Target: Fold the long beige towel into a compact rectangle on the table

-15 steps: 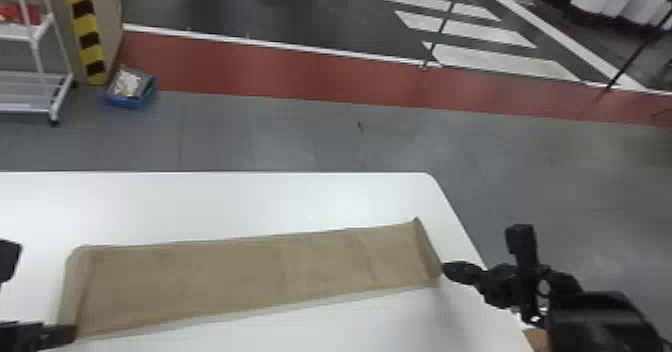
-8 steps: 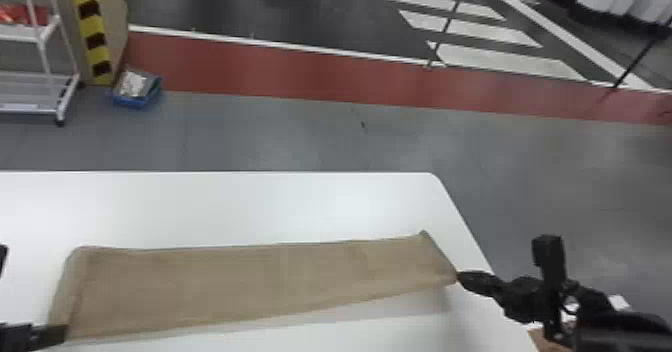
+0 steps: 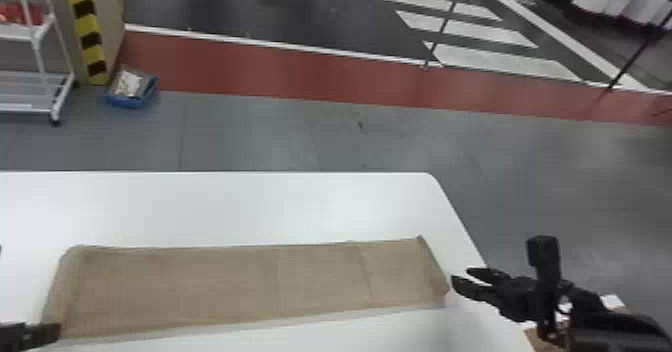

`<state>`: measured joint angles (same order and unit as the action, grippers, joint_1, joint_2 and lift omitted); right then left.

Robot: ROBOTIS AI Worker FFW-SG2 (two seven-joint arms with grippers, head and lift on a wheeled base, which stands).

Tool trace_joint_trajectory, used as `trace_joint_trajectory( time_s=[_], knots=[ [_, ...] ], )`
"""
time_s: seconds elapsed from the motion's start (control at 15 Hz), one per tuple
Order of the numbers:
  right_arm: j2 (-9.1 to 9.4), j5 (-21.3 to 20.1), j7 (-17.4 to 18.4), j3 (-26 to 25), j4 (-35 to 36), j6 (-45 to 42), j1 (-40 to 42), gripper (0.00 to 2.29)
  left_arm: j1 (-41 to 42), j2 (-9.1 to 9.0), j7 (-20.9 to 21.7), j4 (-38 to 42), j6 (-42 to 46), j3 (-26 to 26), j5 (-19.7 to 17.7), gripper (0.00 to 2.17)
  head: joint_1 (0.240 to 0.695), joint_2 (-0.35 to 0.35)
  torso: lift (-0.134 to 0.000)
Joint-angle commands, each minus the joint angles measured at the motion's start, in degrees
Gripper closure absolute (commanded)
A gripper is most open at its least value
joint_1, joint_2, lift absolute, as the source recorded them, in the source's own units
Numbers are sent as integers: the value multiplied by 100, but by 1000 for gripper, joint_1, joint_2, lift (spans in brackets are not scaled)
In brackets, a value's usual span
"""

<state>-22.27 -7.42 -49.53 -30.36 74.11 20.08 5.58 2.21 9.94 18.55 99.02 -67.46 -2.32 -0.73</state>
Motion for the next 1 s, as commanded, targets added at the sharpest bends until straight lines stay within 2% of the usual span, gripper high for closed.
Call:
trace_joint_trajectory(
  time_s=[0.0, 0.2, 0.4, 0.6, 0.73, 0.93],
  knots=[
    [144, 170, -4, -198, 183, 27, -4, 22, 113, 17, -1, 320, -246, -49, 20, 1015, 695, -336, 0],
    [284, 777, -66, -303, 262, 221, -4, 124, 307, 8, 43, 1014, -738, -128, 3, 1015, 695, -329, 0],
    [592, 812, -92, -145, 359, 361, -22, 191, 342, -18, 157, 1532, -1037, -278, -217, 1015, 695, -314, 0],
    [847, 751, 93, 180, 359, 186, -92, 194, 219, -150, 193, 1735, -1037, -453, -736, 1015, 695, -271, 0],
    [1040, 768, 242, 268, 244, -394, -92, 198, 96, -291, 193, 1761, -1037, -409, -999, 1015, 695, -257, 0],
    [1225, 891, 400, 549, -28, -1379, -92, 529, -89, -642, 193, 1708, -703, -251, -1157, 1015, 695, -256, 0]
  ],
)
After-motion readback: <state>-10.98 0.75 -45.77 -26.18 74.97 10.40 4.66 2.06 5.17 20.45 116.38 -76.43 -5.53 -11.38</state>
